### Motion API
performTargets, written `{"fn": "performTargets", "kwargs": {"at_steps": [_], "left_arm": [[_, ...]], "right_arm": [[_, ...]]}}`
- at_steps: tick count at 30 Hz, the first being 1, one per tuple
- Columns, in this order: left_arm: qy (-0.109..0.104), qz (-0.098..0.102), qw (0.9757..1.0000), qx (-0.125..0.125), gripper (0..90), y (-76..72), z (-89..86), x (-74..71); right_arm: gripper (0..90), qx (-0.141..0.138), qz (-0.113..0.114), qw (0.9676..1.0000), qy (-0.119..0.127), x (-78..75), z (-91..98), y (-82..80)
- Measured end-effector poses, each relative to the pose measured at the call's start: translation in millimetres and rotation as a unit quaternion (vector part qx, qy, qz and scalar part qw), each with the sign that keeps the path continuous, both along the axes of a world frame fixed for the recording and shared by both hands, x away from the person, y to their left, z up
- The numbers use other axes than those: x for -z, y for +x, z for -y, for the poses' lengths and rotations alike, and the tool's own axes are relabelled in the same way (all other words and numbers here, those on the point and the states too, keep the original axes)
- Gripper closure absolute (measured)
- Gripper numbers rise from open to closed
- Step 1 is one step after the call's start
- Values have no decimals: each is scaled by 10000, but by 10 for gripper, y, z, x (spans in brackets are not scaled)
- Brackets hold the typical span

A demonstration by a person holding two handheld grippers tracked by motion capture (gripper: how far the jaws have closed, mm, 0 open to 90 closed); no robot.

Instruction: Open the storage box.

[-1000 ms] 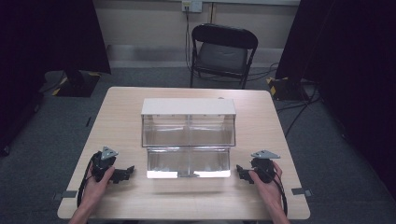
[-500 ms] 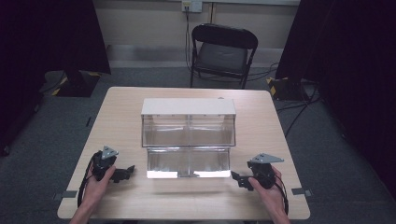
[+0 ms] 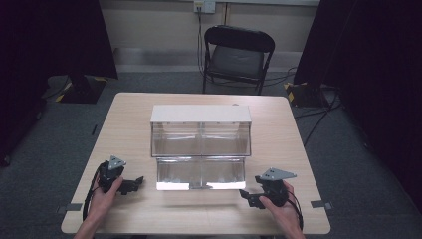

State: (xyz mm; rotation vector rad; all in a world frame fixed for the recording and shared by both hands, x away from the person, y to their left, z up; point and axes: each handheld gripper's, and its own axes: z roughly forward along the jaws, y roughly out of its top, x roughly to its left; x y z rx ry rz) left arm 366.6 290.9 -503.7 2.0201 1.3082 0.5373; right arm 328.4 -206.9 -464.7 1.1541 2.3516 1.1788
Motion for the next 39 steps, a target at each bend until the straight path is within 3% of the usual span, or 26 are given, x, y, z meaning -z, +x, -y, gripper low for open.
{"fn": "performTargets", "kwargs": {"at_steps": [13, 39], "left_arm": [[0, 0, 10000, 0, 0, 0, 0, 0], [4, 0, 10000, 2, 0, 0, 0, 0]], "right_arm": [[234, -43, 69, 9999, 99, 29, -79, 25], [227, -185, 174, 9986, 471, -1, -75, -19]]}}
